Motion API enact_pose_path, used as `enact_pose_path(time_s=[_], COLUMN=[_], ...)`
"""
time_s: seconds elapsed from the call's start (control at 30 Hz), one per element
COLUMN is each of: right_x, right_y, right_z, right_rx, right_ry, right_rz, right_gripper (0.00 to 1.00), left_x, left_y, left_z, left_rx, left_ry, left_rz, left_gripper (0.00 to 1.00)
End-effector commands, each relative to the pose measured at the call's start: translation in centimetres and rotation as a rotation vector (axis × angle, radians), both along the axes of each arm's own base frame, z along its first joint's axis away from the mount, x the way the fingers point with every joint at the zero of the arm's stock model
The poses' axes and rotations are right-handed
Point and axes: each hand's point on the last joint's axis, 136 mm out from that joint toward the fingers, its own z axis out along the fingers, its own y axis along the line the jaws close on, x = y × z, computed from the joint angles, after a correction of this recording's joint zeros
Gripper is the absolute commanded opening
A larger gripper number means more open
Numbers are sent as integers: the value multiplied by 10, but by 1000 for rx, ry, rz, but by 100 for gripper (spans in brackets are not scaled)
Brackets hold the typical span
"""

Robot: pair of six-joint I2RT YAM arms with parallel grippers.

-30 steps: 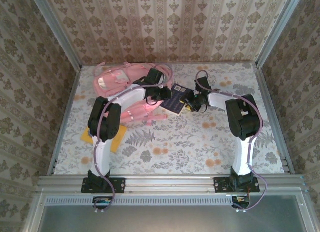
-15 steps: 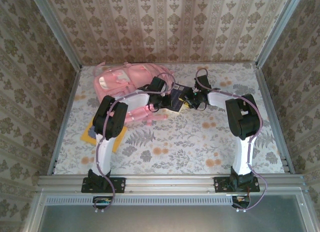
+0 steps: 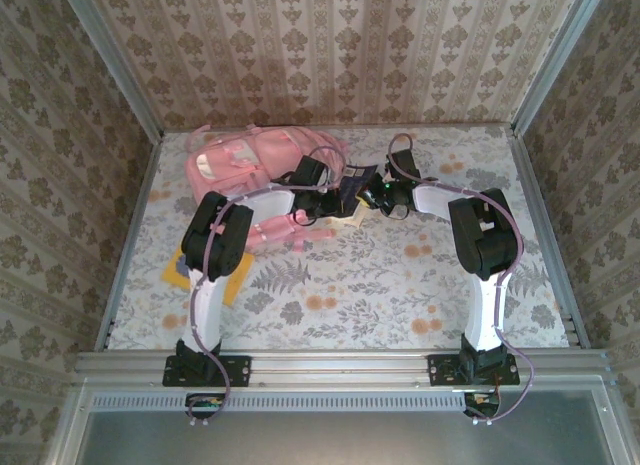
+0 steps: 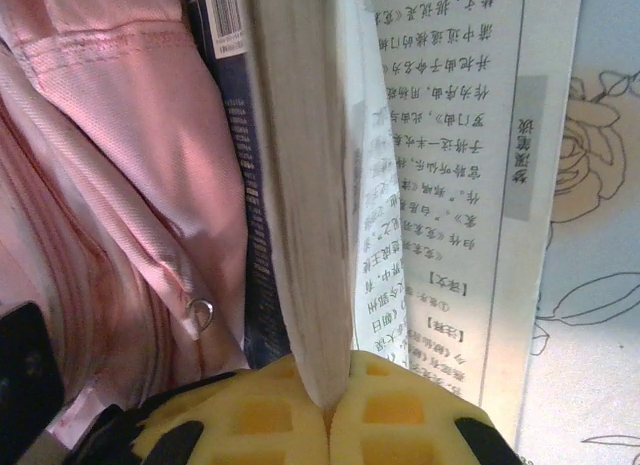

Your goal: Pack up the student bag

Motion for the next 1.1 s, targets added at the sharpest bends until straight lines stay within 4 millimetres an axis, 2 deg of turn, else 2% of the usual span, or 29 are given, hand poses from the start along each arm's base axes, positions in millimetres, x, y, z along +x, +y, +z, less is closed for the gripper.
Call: enact_pose_path(time_s=[0.0, 0.1, 0.17, 0.3, 0.4, 0.57, 0.73, 0.93, 1.07], right_x=[-11, -25, -36, -64, -87, -117, -138, -154, -157], right_y=[5, 0, -3, -7, -7, -6, -6, -7, -5], right_z=[-2, 0, 4, 13, 25, 46, 60, 66, 63], right_rx=[-30, -47, -47, -35, 3, 76, 146, 228, 300], right_ry=[-14, -16, -26, -41, -71, -139, -187, -223, -219], right_rz=[41, 55, 64, 98, 132, 164, 181, 175, 165], right_gripper=[0, 0, 0, 0, 0, 0, 0, 0, 0], left_x=[-15, -21, -29, -49, -67, -91, -113, -124, -127], left_y=[26, 30, 31, 41, 53, 67, 68, 57, 43], left_z=[10, 48, 70, 99, 104, 89, 69, 43, 35], left_rx=[-2, -58, -91, -120, -124, -124, -196, -274, -339], left_ry=[97, 67, 45, 5, 4, 50, 140, 243, 278], left_rz=[60, 42, 21, 24, 38, 69, 94, 121, 121], left_gripper=[9, 31, 41, 52, 58, 63, 70, 73, 73])
